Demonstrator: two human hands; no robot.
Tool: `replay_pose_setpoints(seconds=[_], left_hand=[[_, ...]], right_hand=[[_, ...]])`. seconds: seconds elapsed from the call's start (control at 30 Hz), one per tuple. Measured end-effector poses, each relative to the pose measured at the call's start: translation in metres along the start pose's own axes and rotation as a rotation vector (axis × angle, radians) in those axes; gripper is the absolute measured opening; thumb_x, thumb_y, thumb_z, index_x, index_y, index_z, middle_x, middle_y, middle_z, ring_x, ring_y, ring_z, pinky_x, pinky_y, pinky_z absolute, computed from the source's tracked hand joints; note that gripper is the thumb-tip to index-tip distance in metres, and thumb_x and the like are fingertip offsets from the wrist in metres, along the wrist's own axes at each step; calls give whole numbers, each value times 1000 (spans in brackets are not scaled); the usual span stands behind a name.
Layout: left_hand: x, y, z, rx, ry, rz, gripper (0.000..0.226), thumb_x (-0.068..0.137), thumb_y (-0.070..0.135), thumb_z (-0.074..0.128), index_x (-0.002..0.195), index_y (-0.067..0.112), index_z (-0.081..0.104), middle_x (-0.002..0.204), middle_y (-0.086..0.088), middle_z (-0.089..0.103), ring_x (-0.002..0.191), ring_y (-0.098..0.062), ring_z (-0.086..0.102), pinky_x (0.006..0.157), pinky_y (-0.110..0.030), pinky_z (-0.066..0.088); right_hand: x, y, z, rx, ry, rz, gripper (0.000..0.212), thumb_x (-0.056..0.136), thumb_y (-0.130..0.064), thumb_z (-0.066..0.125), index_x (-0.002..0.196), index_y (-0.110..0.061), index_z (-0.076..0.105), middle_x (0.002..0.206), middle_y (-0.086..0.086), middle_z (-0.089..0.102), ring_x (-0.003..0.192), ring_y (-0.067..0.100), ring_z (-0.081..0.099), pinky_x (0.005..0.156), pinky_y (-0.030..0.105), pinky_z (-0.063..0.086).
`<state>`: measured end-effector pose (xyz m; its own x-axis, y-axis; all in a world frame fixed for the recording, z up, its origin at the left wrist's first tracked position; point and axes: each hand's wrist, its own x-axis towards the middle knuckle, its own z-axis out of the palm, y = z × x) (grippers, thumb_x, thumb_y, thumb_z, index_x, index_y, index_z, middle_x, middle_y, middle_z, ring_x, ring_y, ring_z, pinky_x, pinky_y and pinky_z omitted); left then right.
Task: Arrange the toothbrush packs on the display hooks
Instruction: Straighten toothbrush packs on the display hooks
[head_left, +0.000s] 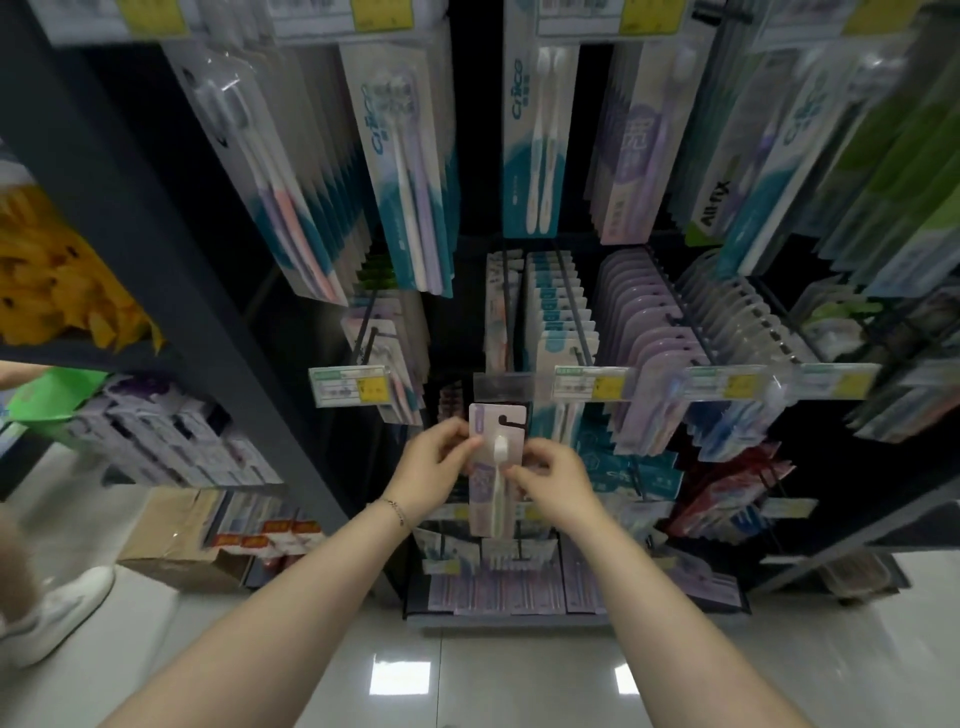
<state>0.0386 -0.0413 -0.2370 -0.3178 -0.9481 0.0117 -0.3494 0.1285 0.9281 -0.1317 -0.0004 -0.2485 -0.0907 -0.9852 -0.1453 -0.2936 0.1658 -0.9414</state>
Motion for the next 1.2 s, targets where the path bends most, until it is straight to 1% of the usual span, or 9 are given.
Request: replay_pose_setpoints(seconds=[0.13,0.3,0.47,0.53,0.63,0.8,0.97,1.07,1.2], left_hand=[[-6,23,7,-21,27,12,9,93,21,61,88,21,69,84,-1,71,74,-20,68,74,-34,59],[-8,62,27,-75,-5,73,11,90,18,65,100,15,69,94,-5,73,81,-22,70,78,-39,59],[-11,87,60,-60,9,106,16,85,12,70,101,13,67,95,-6,71,90,-22,68,83,-44,57],[-9,95,71,-45,20,111,14,86,12,69,100,14,68,93,-4,71,89,-21,68,84,-43,57],[-6,115,85,-26,46,159,6,89,14,65,94,16,69,87,-2,71,81,-17,68,77,-33,58],[3,157,110,-96,112,217,11,92,10,61,89,18,67,75,3,67,64,-8,60,63,-20,52],[15,193,134,-207,164,241,11,92,8,61,88,16,66,78,1,67,64,-11,59,66,-28,54],[23,209,146,-245,182,263,6,92,8,61,91,8,67,79,-2,67,63,-12,57,65,-32,53],[33,225,155,-265,184,292,10,92,7,61,88,15,66,75,3,66,58,-4,56,61,-26,51]], right_hand=[[-12,-6,-23,88,-50,-45,8,90,-8,64,87,-15,67,73,-2,67,54,11,61,62,30,56],[-20,-17,-68,69,-47,-147,5,92,-11,63,91,-13,67,80,8,69,59,17,63,67,38,57],[-29,-35,-114,71,6,-259,8,92,-9,63,87,-2,65,70,9,65,51,14,59,56,28,51],[-31,-44,-130,82,28,-300,7,91,-8,63,87,-5,65,69,10,65,50,14,58,55,29,51],[-35,-58,-154,132,61,-353,7,91,-5,62,87,-7,67,75,22,67,51,20,57,57,35,52],[-40,-75,-191,163,114,-374,6,91,-9,63,91,-13,68,74,10,71,48,22,59,54,35,52],[-40,-74,-221,170,201,-322,7,94,-15,60,89,-16,64,56,5,63,42,18,59,50,28,49],[-43,-78,-233,177,221,-330,13,97,-13,55,86,-16,63,55,5,62,42,18,59,44,23,47],[-37,-88,-243,181,296,-377,17,97,-9,54,84,-15,64,63,4,64,42,17,58,44,21,45]])
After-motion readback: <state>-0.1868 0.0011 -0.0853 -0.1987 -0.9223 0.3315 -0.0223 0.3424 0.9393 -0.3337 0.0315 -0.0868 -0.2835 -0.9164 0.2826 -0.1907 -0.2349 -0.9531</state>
